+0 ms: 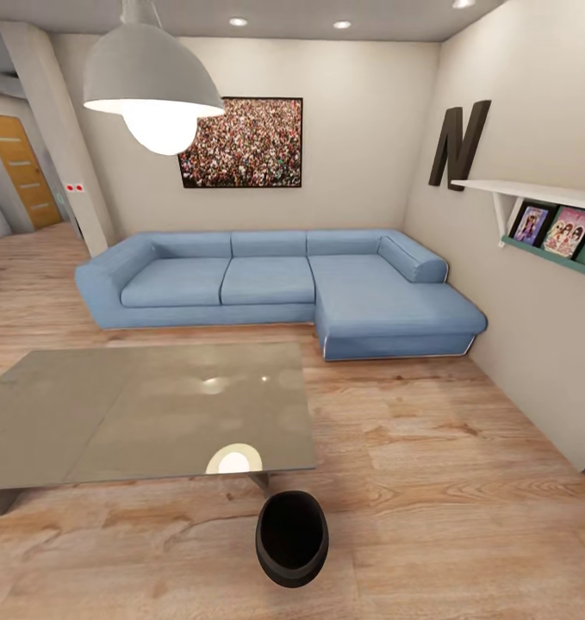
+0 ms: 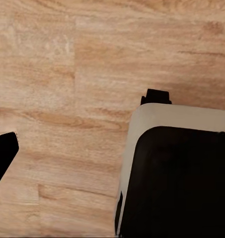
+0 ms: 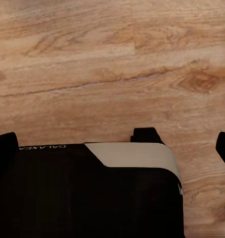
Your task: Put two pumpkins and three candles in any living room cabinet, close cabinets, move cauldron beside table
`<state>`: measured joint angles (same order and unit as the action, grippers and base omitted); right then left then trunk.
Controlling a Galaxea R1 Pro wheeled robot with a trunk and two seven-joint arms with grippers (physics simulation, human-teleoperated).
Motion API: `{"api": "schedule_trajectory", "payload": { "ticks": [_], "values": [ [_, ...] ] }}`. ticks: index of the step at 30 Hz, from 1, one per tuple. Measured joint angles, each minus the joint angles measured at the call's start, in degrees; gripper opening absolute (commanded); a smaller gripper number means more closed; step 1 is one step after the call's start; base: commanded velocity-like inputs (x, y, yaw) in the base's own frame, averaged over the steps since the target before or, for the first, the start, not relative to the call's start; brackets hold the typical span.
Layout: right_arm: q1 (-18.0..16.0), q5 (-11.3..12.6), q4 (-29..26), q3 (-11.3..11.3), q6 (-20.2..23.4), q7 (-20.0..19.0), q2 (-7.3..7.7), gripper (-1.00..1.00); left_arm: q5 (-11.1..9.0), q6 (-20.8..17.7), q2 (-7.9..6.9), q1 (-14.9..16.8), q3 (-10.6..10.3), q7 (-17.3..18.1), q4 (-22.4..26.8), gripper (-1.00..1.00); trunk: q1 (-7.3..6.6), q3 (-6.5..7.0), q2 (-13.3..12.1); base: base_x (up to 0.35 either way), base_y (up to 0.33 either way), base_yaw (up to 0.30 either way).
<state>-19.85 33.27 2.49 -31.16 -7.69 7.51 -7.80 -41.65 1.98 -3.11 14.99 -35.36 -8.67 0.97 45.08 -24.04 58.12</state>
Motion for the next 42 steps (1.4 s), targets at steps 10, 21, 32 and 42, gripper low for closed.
{"api": "schedule_trajectory", "payload": {
  "ticks": [10,21,32,42],
  "values": [
    [0.2,-0.1,0.0,0.0,-0.2,10.9,0.41,1.0,0.0,0.4,0.05,-1.6,0.0,0.0,0.0,1.0,-2.2,1.8,-4.0,0.0,0.0,0.0],
    [1.9,0.5,0.1,0.1,-0.3,11.7,2.45,1.0,0.0,0.4,0.04,-2.4,-0.1,0.0,0.0,1.0,-4.62,3.78,-8.4,0.0,0.0,0.0],
    [3.7,0.6,0.2,0.0,1.9,7.8,4.2,1.0,0.0,0.4,0.02,-3.8,0.0,0.0,0.0,1.0,-7.03,5.76,-12.8,0.0,0.0,0.0],
    [3.7,0.9,0.1,0.0,5.6,2.7,5.87,1.0,0.0,0.5,0.01,-4.1,0.0,0.1,0.0,1.0,-8.8,7.2,-16.1,0.0,0.0,0.0]
  ]
}}
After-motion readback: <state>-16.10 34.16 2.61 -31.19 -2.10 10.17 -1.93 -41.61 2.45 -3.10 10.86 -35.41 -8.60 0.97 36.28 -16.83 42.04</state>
